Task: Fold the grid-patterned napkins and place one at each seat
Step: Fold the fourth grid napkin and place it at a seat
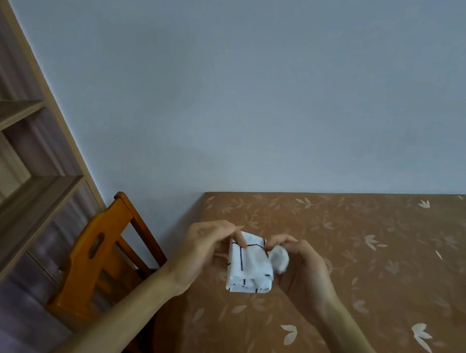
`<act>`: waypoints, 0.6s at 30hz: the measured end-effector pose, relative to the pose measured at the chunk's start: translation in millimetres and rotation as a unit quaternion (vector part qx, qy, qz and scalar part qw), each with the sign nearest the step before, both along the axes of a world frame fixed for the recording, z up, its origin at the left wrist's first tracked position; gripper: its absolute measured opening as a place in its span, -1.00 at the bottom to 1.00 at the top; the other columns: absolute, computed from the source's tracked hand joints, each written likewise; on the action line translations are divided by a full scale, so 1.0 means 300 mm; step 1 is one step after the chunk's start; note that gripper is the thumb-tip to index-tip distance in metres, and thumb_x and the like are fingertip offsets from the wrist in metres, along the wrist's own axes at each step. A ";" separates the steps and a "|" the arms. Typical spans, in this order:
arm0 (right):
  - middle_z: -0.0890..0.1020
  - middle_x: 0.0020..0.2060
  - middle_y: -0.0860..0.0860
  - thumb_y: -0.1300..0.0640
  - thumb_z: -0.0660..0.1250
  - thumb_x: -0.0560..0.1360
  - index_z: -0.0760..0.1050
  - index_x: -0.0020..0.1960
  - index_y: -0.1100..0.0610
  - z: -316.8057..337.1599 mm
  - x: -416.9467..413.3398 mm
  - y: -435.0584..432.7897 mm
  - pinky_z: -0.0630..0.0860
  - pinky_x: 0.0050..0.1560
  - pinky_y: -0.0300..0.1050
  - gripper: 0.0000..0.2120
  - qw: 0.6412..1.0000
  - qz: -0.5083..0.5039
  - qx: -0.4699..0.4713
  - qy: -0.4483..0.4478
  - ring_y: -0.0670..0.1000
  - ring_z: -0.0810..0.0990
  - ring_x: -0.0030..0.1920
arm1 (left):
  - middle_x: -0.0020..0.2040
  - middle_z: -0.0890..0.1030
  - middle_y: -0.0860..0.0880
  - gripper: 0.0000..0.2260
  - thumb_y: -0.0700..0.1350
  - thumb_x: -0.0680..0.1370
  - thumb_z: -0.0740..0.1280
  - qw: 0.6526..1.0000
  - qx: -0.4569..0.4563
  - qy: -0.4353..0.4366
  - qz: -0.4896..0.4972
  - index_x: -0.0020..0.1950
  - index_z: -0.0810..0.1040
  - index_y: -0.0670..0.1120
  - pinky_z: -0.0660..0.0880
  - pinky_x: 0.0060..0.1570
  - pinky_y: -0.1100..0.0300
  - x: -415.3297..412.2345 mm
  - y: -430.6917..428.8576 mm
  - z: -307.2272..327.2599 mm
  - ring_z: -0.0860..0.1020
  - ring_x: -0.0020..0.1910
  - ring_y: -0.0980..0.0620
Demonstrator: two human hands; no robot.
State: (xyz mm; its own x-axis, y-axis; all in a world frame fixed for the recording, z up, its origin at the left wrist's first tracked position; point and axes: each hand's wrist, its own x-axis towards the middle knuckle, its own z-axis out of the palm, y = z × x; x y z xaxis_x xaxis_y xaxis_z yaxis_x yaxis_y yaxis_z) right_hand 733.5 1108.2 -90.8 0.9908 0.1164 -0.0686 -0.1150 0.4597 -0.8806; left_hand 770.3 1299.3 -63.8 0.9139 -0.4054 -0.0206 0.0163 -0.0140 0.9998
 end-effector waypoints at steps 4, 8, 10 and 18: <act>0.66 -0.12 0.15 -0.14 0.28 0.51 0.59 -0.11 0.10 -0.010 0.000 -0.003 0.54 -0.24 -0.07 -0.69 0.996 -0.012 -0.088 0.006 0.11 0.64 -0.17 | -0.08 0.72 -0.09 -0.80 -0.15 0.44 0.56 0.992 0.091 -0.078 0.046 -0.12 0.60 -0.22 0.62 -0.30 0.20 0.013 -0.004 -0.030 0.71 -0.07 0.03; 0.72 0.09 0.09 0.11 0.41 0.55 0.51 0.28 0.03 -0.028 -0.002 -0.008 0.66 0.04 0.06 -0.68 0.992 0.004 -0.128 0.022 0.12 0.73 0.04 | 0.03 0.71 -0.07 -0.82 -0.22 0.45 0.53 0.988 0.082 -0.113 0.066 -0.03 0.58 -0.16 0.68 -0.12 0.10 0.018 -0.001 -0.050 0.71 0.00 0.07; 0.73 0.05 0.11 0.14 0.39 0.55 0.53 0.29 0.10 -0.029 -0.003 -0.010 0.63 0.14 0.11 -0.69 0.990 0.014 -0.136 0.019 0.14 0.72 0.06 | 0.07 0.70 0.01 -0.76 -0.24 0.47 0.51 0.988 0.068 -0.111 0.079 0.09 0.57 -0.10 0.66 -0.12 0.17 0.019 -0.001 -0.056 0.70 0.02 0.11; 0.73 -0.13 0.02 0.15 0.50 0.47 0.65 -0.04 0.11 -0.068 0.005 0.009 0.64 -0.11 -0.17 -0.91 0.940 -0.127 -0.310 -0.061 0.05 0.70 -0.12 | 0.08 0.68 0.10 -0.68 -0.19 0.46 0.52 0.979 0.093 -0.131 0.128 0.18 0.56 -0.02 0.64 -0.13 0.26 0.010 -0.006 -0.116 0.68 0.05 0.19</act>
State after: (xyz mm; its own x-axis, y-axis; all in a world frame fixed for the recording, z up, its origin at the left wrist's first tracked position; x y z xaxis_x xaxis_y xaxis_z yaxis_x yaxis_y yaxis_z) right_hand 735.0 1110.8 -111.1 0.9862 -0.1501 0.0700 0.0476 -0.1482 -0.9878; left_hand 773.2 1297.5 -98.5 0.9691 -0.1735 0.1755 -0.2126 -0.2259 0.9507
